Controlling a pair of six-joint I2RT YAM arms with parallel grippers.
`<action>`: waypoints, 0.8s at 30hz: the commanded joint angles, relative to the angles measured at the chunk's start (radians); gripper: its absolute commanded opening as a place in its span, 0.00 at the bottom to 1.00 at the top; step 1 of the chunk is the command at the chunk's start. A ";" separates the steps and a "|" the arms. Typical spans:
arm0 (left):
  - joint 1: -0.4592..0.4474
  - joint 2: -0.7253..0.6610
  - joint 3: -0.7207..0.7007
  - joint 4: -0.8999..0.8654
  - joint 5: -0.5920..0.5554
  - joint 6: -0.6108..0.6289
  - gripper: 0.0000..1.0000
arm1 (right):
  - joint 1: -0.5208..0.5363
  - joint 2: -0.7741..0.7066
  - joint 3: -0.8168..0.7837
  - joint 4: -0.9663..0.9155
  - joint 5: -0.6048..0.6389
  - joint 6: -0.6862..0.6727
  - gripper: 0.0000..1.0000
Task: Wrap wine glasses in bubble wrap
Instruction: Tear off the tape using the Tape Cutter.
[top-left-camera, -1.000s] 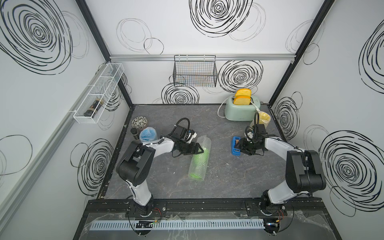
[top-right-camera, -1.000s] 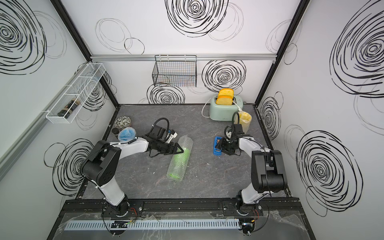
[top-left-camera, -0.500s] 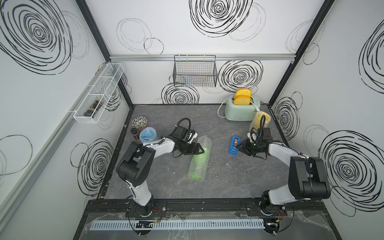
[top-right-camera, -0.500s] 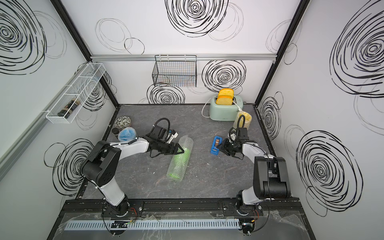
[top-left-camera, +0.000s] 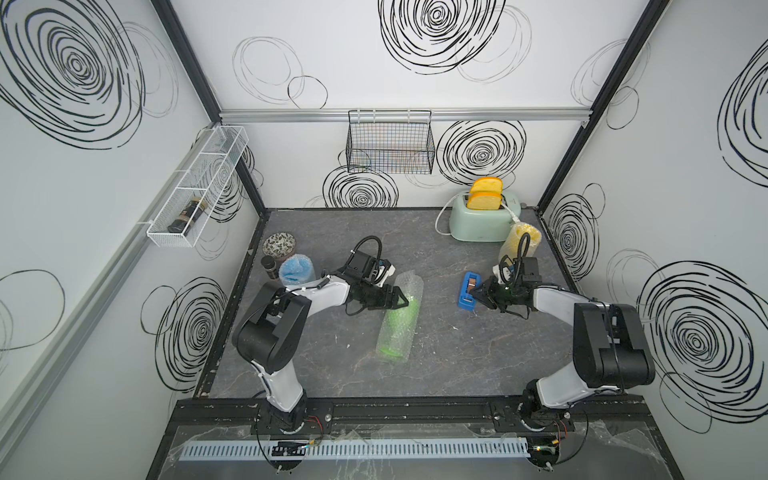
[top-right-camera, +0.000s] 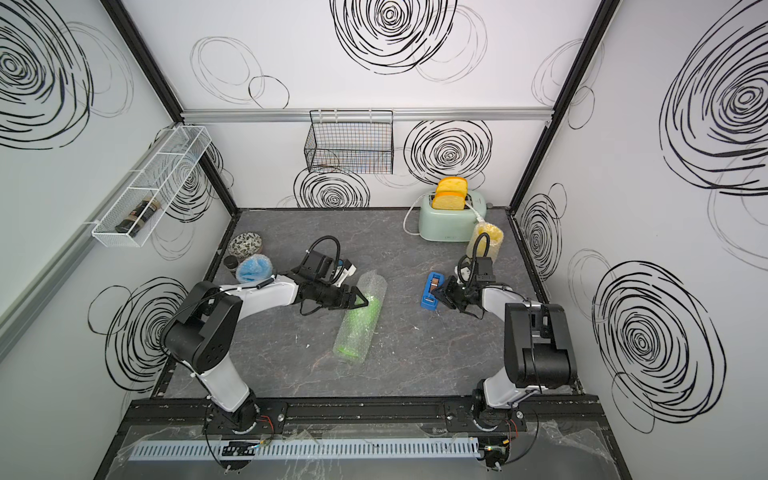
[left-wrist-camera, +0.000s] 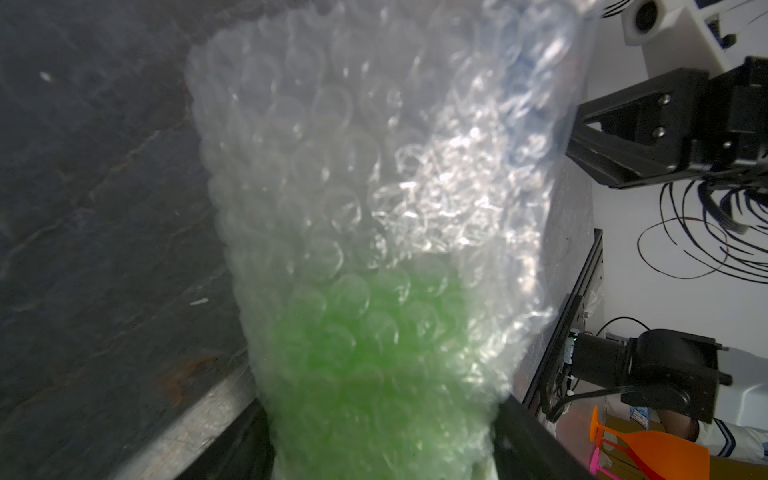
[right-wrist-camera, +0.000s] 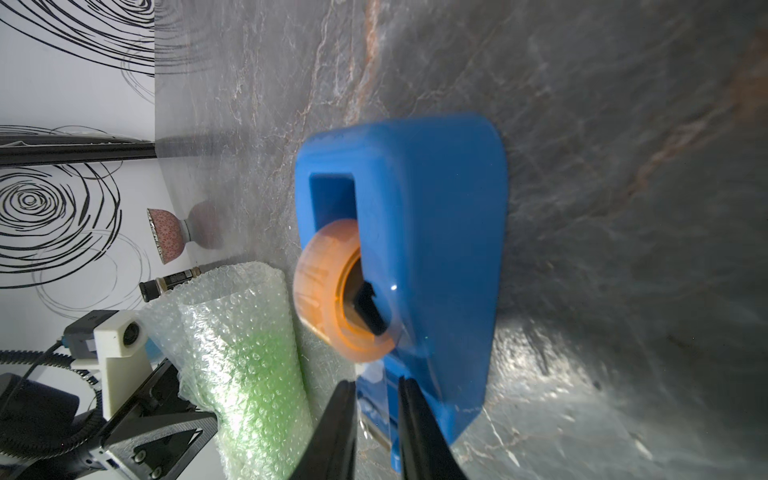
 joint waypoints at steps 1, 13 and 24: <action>-0.013 0.033 -0.041 -0.079 -0.116 0.026 0.79 | 0.005 0.032 -0.018 0.054 -0.026 0.023 0.23; -0.017 0.037 -0.038 -0.080 -0.121 0.026 0.79 | 0.002 0.055 -0.028 0.114 -0.091 0.051 0.03; -0.019 0.022 -0.044 -0.086 -0.124 0.029 0.79 | -0.008 -0.001 -0.001 0.200 -0.190 0.166 0.00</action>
